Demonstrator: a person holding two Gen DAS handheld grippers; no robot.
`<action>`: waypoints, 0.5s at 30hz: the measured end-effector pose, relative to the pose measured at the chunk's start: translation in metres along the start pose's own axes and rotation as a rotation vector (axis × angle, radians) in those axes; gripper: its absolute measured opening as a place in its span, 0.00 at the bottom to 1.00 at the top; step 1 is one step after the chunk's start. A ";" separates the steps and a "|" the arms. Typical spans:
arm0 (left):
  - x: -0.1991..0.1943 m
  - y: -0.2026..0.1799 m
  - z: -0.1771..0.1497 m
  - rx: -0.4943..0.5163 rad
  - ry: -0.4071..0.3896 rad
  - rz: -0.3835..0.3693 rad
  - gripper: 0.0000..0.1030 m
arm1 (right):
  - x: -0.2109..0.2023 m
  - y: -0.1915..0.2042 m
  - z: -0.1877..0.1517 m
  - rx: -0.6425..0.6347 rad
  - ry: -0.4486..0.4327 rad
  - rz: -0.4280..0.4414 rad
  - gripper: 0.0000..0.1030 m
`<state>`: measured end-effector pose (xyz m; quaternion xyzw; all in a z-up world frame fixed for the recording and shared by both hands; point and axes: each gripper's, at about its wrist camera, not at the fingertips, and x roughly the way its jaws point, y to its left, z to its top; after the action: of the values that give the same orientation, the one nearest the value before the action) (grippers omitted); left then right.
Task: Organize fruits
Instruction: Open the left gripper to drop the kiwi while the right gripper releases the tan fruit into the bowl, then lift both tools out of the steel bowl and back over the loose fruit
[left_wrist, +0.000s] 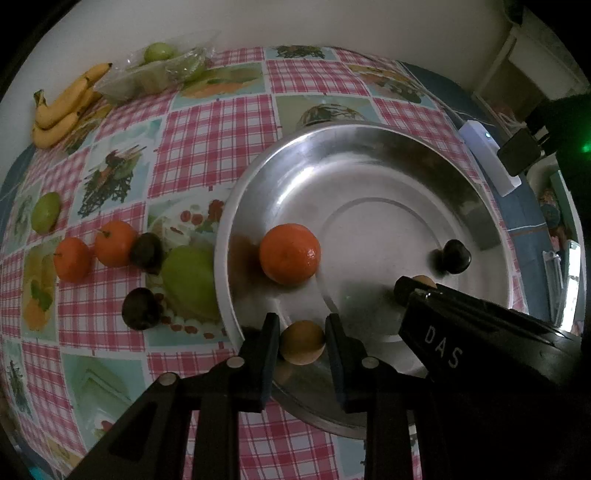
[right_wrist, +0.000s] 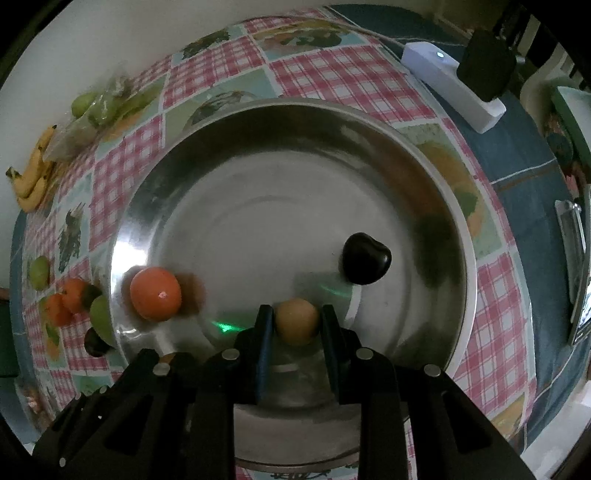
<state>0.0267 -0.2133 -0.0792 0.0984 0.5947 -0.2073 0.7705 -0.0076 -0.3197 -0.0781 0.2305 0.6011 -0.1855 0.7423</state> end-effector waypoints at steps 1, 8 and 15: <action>-0.001 0.001 0.000 -0.001 0.001 -0.001 0.27 | 0.000 0.000 0.000 0.000 -0.001 -0.001 0.27; -0.006 0.005 0.001 -0.014 -0.004 -0.026 0.28 | 0.005 0.003 0.001 -0.001 -0.007 -0.010 0.29; -0.021 0.008 0.006 -0.021 -0.039 -0.063 0.28 | -0.012 0.001 0.001 0.006 -0.045 0.025 0.48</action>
<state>0.0311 -0.2043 -0.0578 0.0674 0.5844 -0.2269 0.7762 -0.0087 -0.3188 -0.0664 0.2362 0.5805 -0.1831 0.7574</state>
